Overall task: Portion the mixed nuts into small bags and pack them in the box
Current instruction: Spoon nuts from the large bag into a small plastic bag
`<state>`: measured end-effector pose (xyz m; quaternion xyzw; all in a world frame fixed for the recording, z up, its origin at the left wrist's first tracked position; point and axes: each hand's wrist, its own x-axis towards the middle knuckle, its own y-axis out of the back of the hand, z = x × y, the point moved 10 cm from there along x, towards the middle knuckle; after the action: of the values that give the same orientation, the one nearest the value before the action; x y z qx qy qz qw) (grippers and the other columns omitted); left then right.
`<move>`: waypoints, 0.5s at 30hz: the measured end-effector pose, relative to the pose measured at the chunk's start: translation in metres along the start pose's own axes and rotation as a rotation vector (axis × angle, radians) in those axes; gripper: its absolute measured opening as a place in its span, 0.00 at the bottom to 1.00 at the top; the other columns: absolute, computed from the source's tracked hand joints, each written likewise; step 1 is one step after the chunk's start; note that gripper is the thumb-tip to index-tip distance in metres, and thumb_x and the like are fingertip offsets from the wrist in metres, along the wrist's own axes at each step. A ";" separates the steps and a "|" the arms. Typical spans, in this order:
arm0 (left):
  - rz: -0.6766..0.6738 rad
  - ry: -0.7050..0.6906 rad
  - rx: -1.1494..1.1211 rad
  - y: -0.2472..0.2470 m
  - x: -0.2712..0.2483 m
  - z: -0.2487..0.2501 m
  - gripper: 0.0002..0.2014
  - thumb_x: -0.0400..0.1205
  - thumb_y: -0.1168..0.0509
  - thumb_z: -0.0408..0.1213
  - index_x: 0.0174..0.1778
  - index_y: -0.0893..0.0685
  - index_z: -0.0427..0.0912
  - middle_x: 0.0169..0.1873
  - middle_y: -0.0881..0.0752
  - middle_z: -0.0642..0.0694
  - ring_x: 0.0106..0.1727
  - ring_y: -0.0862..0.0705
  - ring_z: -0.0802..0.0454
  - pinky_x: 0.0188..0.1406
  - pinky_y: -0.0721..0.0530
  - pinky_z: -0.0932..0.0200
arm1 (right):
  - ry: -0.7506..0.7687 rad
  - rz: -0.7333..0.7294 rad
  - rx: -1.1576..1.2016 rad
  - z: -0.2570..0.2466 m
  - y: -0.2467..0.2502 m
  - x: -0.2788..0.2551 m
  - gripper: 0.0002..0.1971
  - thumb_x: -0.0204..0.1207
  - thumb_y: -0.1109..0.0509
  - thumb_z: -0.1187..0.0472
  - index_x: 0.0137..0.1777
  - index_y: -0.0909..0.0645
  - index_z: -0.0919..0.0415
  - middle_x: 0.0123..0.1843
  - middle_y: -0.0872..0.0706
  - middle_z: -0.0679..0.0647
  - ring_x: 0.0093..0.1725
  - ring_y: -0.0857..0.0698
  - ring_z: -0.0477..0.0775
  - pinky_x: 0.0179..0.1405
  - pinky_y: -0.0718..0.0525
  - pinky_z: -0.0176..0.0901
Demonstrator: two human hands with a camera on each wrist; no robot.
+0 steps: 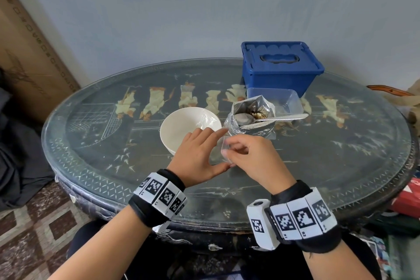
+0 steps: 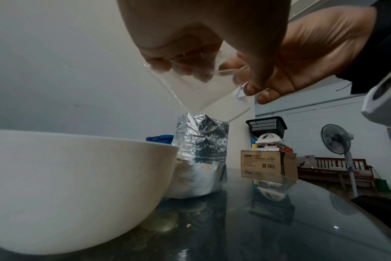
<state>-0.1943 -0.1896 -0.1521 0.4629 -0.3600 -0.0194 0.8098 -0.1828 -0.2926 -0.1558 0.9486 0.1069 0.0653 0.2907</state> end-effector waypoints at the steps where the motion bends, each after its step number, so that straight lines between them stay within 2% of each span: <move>1: 0.000 0.005 0.007 0.000 0.000 0.000 0.32 0.76 0.46 0.67 0.67 0.30 0.45 0.43 0.18 0.48 0.43 0.28 0.52 0.41 0.32 0.60 | -0.004 0.009 -0.001 0.001 0.000 0.000 0.12 0.73 0.26 0.58 0.56 0.14 0.54 0.46 0.10 0.51 0.41 0.13 0.44 0.51 0.15 0.38; 5: 0.006 -0.013 0.030 -0.002 0.000 0.003 0.28 0.73 0.39 0.62 0.61 0.26 0.46 0.51 0.15 0.48 0.54 0.23 0.52 0.51 0.31 0.58 | 0.012 0.022 -0.080 0.000 0.001 0.001 0.12 0.72 0.26 0.59 0.55 0.14 0.56 0.43 0.09 0.51 0.39 0.13 0.45 0.49 0.16 0.39; 8: -0.015 0.032 0.012 -0.005 0.000 0.000 0.25 0.72 0.38 0.59 0.59 0.23 0.46 0.52 0.15 0.49 0.56 0.24 0.53 0.54 0.32 0.59 | 0.037 0.044 -0.124 -0.005 0.004 0.001 0.10 0.73 0.27 0.59 0.54 0.13 0.57 0.41 0.09 0.51 0.40 0.14 0.45 0.45 0.19 0.34; 10: -0.037 0.110 -0.043 -0.008 0.001 -0.006 0.25 0.71 0.39 0.58 0.57 0.20 0.44 0.52 0.15 0.49 0.55 0.22 0.52 0.53 0.31 0.59 | 0.058 0.059 -0.118 -0.007 0.006 0.003 0.09 0.75 0.29 0.59 0.53 0.13 0.57 0.42 0.10 0.51 0.41 0.14 0.44 0.44 0.20 0.31; 13: -0.040 0.261 -0.246 -0.013 0.001 -0.018 0.26 0.70 0.37 0.58 0.56 0.18 0.42 0.51 0.16 0.51 0.54 0.19 0.49 0.54 0.25 0.52 | 0.054 0.124 -0.046 -0.002 0.017 0.003 0.07 0.77 0.31 0.59 0.49 0.13 0.59 0.39 0.11 0.49 0.37 0.16 0.39 0.40 0.23 0.22; 15: -0.019 0.362 -0.360 -0.015 0.000 -0.028 0.26 0.69 0.34 0.58 0.57 0.19 0.44 0.49 0.17 0.56 0.56 0.20 0.52 0.58 0.26 0.56 | -0.005 0.198 0.010 0.013 0.029 0.003 0.08 0.78 0.32 0.59 0.46 0.14 0.61 0.38 0.12 0.49 0.38 0.15 0.40 0.41 0.21 0.25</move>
<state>-0.1726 -0.1775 -0.1729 0.3104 -0.1956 -0.0078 0.9302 -0.1725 -0.3225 -0.1494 0.9561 0.0121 0.0910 0.2784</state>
